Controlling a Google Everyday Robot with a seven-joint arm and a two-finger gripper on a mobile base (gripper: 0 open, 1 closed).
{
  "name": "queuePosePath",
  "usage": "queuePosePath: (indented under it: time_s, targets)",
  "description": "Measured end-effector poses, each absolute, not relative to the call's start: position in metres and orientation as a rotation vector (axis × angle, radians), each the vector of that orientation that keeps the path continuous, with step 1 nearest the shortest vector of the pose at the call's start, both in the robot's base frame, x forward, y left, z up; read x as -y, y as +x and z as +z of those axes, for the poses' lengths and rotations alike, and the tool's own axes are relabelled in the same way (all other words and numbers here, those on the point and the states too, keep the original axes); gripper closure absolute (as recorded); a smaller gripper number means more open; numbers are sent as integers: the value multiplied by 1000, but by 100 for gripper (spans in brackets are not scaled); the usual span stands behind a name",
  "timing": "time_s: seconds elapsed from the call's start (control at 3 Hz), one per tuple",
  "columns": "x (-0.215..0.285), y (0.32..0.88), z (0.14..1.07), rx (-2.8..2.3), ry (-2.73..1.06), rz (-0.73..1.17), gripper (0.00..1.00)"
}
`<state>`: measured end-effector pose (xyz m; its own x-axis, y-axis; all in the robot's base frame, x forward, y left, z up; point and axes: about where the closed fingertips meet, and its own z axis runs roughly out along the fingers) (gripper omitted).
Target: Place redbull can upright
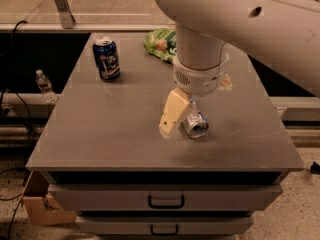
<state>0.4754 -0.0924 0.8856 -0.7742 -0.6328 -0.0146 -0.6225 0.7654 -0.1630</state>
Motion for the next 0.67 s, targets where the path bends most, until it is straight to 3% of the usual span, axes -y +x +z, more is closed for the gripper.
queuePosePath:
  time_s: [0.67]
  targets:
    - [88, 477, 872, -2851, -886, -180, 0]
